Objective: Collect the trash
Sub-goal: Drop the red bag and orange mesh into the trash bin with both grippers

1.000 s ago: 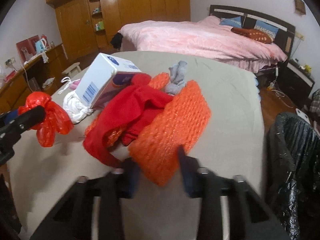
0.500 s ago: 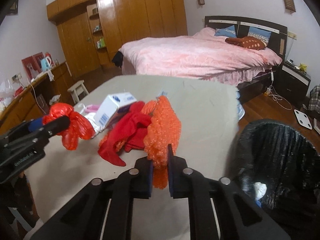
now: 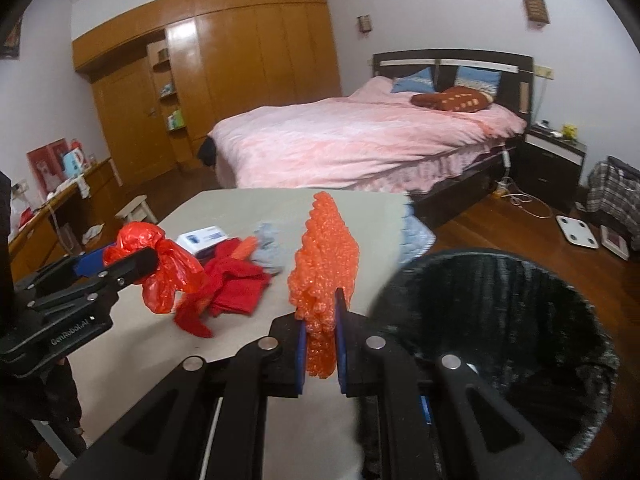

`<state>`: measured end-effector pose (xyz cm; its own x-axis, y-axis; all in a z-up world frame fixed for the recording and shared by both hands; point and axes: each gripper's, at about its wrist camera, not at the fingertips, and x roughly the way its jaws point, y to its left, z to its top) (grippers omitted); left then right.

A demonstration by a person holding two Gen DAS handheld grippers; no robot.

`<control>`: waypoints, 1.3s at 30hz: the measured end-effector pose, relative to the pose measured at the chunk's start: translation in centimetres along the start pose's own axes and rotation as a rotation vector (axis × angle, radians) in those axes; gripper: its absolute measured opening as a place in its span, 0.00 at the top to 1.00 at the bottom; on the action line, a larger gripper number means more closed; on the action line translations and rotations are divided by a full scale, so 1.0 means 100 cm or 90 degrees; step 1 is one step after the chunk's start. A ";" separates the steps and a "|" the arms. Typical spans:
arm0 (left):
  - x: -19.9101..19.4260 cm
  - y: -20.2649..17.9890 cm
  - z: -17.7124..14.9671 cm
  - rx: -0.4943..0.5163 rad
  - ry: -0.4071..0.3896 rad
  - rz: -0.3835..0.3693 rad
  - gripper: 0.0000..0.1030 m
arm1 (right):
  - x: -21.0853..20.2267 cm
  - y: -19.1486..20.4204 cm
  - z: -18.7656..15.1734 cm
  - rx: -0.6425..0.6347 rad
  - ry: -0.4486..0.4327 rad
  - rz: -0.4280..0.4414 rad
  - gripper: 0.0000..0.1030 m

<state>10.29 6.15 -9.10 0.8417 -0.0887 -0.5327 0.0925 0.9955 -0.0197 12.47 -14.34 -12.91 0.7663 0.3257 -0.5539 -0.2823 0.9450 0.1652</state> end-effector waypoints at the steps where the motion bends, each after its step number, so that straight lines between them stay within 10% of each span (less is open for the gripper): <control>1: 0.001 -0.008 0.001 0.004 0.000 -0.010 0.51 | -0.004 -0.007 -0.001 0.005 -0.002 -0.008 0.89; 32: 0.079 -0.188 0.019 0.128 0.016 -0.207 0.44 | -0.047 -0.146 -0.036 0.106 -0.001 -0.176 0.87; 39: 0.084 -0.191 0.021 0.127 0.021 -0.224 0.25 | -0.053 -0.159 -0.040 0.110 0.000 -0.212 0.50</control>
<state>16.73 -13.69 -11.39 0.7230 -0.4194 -0.5490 0.4765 0.8781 -0.0432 10.58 -31.23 -15.90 0.7999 0.0003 -0.6001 0.0838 0.9901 0.1122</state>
